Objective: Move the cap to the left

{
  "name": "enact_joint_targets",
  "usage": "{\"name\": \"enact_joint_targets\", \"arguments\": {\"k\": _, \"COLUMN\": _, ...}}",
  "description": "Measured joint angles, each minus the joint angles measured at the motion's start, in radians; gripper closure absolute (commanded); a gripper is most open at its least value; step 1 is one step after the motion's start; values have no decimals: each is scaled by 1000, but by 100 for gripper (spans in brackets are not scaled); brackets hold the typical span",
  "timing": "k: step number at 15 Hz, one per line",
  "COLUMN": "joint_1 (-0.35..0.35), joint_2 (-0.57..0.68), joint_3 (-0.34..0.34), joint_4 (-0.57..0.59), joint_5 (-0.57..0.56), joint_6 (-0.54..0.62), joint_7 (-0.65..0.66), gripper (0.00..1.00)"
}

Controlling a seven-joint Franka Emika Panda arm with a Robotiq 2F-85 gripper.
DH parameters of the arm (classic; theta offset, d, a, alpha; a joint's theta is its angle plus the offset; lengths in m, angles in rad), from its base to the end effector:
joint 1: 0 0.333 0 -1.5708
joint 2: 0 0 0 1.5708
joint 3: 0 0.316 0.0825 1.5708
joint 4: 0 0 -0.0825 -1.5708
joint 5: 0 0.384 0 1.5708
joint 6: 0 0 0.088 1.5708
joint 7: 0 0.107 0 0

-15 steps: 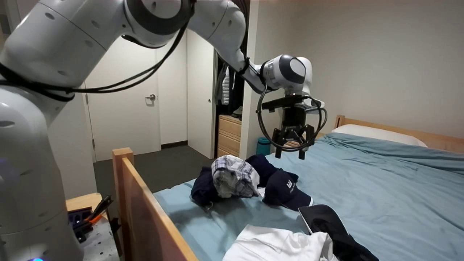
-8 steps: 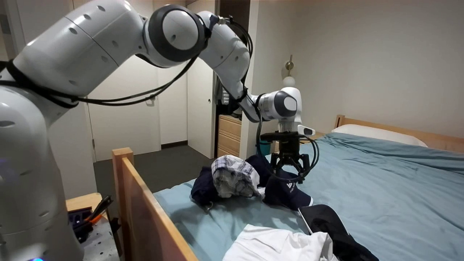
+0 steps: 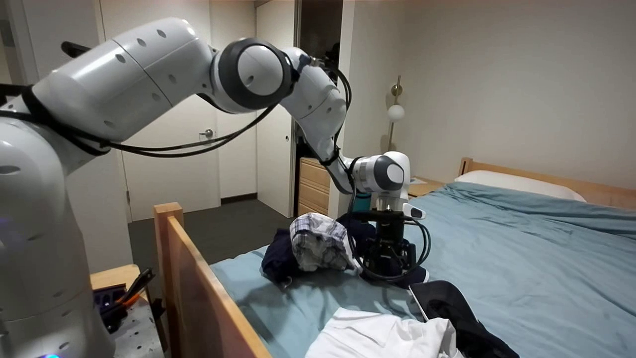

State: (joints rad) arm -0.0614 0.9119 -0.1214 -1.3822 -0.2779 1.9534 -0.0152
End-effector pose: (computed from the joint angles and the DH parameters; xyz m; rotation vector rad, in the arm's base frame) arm 0.6811 -0.1298 0.1457 2.7894 0.0168 -0.5207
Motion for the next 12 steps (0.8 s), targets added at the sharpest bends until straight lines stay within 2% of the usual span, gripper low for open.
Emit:
{"name": "enact_joint_targets", "arguments": {"k": 5, "joint_1": 5, "joint_2": 52, "joint_3": -31, "joint_4": 46, "joint_5": -1, "joint_6": -3, "joint_7": 3, "gripper": 0}}
{"name": "enact_joint_targets", "arguments": {"k": 6, "joint_1": 6, "joint_2": 60, "joint_3": -40, "joint_4": 55, "joint_5": -5, "joint_6": -3, "joint_7": 6, "gripper": 25}}
{"name": "enact_joint_targets", "arguments": {"k": 7, "joint_1": 9, "joint_2": 70, "joint_3": -49, "joint_4": 64, "joint_5": -9, "joint_6": -3, "joint_7": 7, "gripper": 27}}
{"name": "enact_joint_targets", "arguments": {"k": 12, "joint_1": 12, "joint_2": 119, "joint_3": -74, "joint_4": 146, "joint_5": -18, "joint_6": -36, "joint_7": 7, "gripper": 61}}
